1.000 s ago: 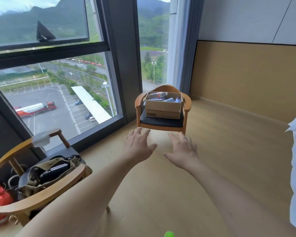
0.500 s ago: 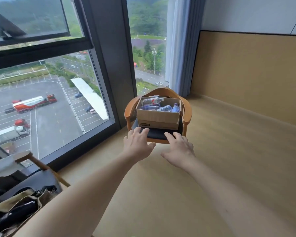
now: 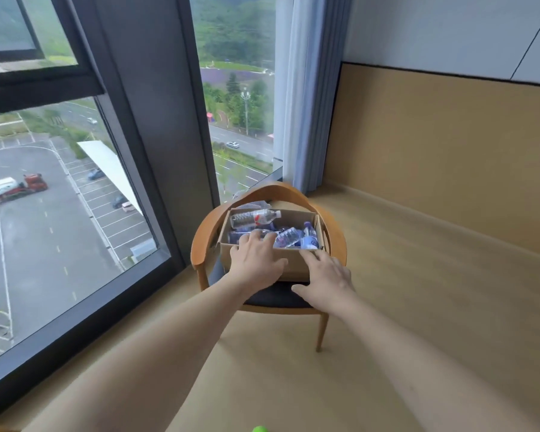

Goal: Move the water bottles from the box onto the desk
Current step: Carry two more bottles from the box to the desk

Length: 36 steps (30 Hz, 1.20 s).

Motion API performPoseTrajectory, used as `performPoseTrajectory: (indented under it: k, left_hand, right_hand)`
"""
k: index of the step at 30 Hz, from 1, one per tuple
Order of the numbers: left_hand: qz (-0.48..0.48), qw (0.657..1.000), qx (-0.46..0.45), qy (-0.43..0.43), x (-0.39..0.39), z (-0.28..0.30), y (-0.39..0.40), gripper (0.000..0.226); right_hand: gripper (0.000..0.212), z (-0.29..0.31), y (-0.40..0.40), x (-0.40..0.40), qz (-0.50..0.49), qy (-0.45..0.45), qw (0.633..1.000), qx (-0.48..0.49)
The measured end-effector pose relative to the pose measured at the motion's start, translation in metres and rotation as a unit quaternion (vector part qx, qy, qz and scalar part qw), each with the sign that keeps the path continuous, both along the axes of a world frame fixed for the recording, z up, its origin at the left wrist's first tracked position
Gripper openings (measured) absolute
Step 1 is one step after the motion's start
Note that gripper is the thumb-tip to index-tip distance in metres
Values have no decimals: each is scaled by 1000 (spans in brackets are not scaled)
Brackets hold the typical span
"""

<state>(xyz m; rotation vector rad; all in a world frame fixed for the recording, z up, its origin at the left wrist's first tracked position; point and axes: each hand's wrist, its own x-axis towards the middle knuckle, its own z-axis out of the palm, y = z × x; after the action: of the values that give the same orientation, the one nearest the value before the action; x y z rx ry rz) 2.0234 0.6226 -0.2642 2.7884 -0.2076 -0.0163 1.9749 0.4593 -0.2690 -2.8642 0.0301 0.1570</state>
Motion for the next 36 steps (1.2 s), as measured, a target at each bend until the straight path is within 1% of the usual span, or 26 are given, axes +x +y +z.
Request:
performPoseTrajectory:
  k: [3, 6, 11, 15, 25, 28, 31, 36]
  left_hand:
    - [-4, 1000, 5, 0, 61, 7, 13, 64]
    - [1, 1000, 7, 15, 106, 2, 22, 68]
    - [8, 999, -4, 53, 163, -28, 37, 73]
    - [19, 997, -3, 75, 207, -55, 41, 70]
    - [34, 985, 33, 163, 324, -129, 25, 73]
    - [39, 976, 60, 206, 352, -149, 24, 73]
    - [47, 969, 64, 234, 378, -166, 19, 72]
    - [50, 965, 67, 247, 410, -193, 12, 76]
  right_hand:
    - [82, 0, 10, 54, -10, 9, 1000, 1]
    - [82, -9, 16, 94, -12, 29, 1000, -1]
    - [81, -31, 25, 156, -12, 65, 998, -4]
    - [82, -52, 28, 204, -2, 72, 997, 11]
    - [77, -132, 5, 343, 20, 160, 987, 8]
    - [73, -155, 4, 379, 44, 201, 978, -10]
    - [65, -179, 4, 405, 84, 225, 970, -38]
    - [72, -208, 7, 435, 144, 260, 951, -81]
